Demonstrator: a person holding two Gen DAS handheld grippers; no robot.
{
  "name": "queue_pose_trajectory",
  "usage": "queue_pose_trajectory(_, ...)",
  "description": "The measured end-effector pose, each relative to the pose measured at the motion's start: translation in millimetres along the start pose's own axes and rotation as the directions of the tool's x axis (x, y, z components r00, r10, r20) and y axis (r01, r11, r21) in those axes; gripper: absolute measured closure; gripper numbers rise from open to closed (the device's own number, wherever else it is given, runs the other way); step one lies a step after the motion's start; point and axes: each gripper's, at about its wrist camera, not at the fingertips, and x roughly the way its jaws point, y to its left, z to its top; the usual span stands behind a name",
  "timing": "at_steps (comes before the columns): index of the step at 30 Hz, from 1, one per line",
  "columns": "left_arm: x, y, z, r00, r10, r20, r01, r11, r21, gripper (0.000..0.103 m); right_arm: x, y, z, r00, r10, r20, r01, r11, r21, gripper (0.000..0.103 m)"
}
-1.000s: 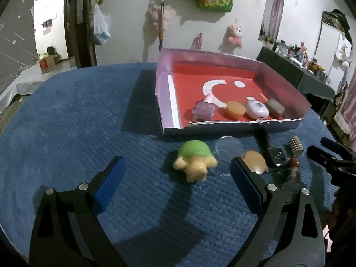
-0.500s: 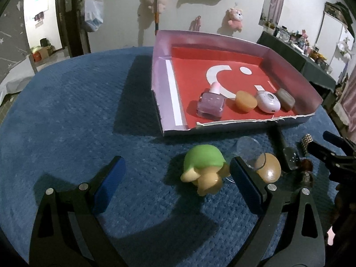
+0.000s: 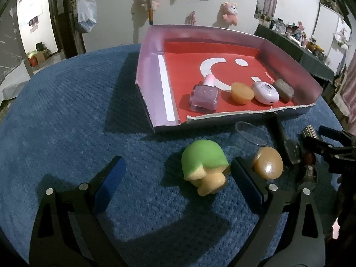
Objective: Organize rigid objects
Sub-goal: 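Move the left tool to the green turtle toy while the right approaches the silver studded roller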
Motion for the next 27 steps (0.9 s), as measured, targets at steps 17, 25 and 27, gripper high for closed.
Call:
queue_pose_trajectory(17,8.4,-3.3,-2.1,1.0,0.02,-0.021,-0.019,1.0,0.017,0.008,3.0,0.9,-0.4,0.999,0.034,-0.007,-0.034,0.999,-0.004,0.01)
queue_pose_trajectory(25,11.4,-2.6,-1.2,1.0,-0.005,-0.016,0.005,1.0,0.006,0.03,0.0,3.9,-1.9,0.998,0.058,0.008,-0.058,0.998,-0.018,0.032)
queue_pose_trajectory(27,7.8,0.0,1.1,0.997,-0.071,-0.002,0.071,0.997,-0.013,0.055,-2.0,2.8,-2.6,0.997,0.076,0.021,-0.076,0.997,-0.013,0.047)
